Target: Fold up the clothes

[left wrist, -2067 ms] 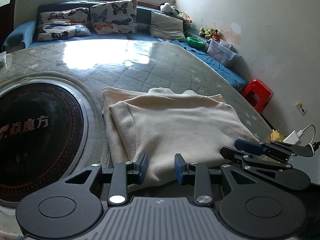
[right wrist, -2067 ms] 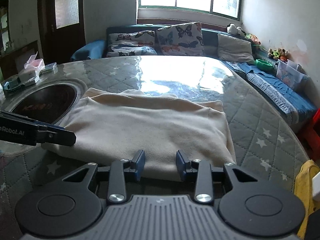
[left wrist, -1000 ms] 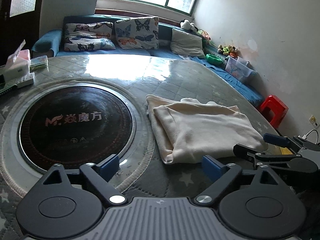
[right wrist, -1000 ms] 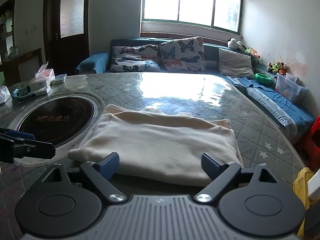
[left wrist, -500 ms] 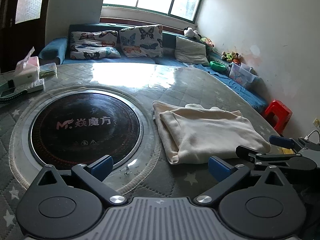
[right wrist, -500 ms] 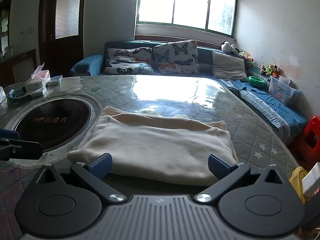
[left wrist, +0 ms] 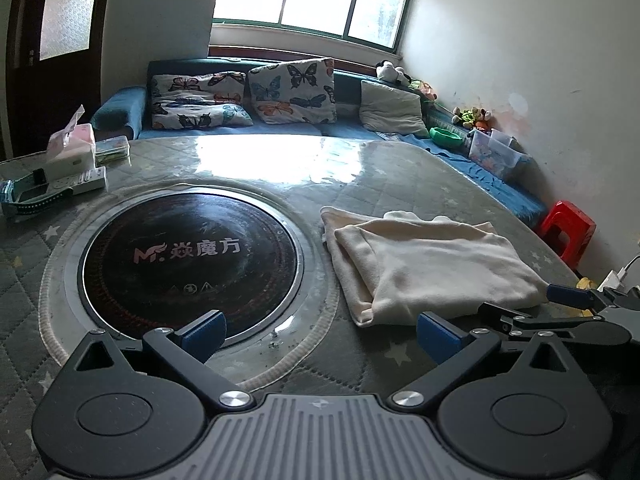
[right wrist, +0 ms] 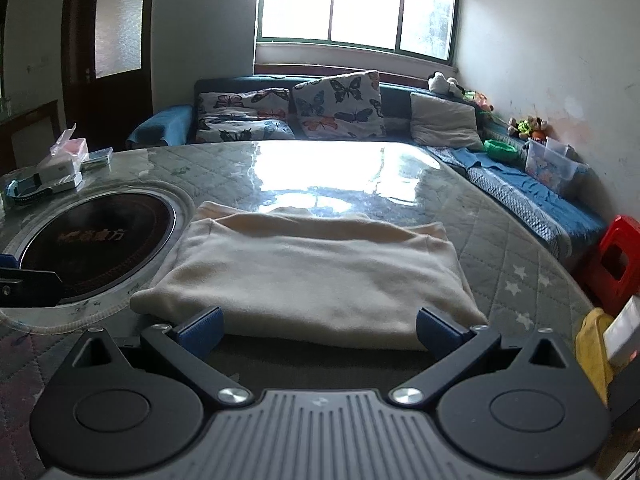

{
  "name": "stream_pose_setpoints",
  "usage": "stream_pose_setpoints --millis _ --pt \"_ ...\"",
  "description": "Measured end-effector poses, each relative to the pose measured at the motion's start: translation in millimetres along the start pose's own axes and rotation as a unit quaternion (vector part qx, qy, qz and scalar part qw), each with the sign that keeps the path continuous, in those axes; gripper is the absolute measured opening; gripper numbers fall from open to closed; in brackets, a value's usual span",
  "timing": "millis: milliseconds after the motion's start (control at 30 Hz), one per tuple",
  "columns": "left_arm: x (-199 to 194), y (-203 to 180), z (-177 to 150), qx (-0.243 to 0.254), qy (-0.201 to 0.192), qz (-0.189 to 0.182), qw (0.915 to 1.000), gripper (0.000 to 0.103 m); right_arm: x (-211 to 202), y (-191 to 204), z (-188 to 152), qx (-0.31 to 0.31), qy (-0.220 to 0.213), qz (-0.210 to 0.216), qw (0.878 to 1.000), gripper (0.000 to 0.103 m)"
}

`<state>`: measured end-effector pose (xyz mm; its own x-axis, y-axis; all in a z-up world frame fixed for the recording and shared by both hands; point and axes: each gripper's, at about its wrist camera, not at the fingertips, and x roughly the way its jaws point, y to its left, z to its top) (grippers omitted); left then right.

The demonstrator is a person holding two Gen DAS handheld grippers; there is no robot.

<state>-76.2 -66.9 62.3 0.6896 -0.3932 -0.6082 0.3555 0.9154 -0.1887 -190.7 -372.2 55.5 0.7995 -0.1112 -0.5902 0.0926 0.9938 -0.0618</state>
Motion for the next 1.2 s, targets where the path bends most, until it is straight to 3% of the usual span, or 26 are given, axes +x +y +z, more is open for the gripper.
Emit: stream_pose_setpoints --millis 1200 --pt "1 -21 -21 0.038 0.012 -0.008 0.9992 0.103 -5 1 -22 0.025 0.018 -0.003 1.0 0.103"
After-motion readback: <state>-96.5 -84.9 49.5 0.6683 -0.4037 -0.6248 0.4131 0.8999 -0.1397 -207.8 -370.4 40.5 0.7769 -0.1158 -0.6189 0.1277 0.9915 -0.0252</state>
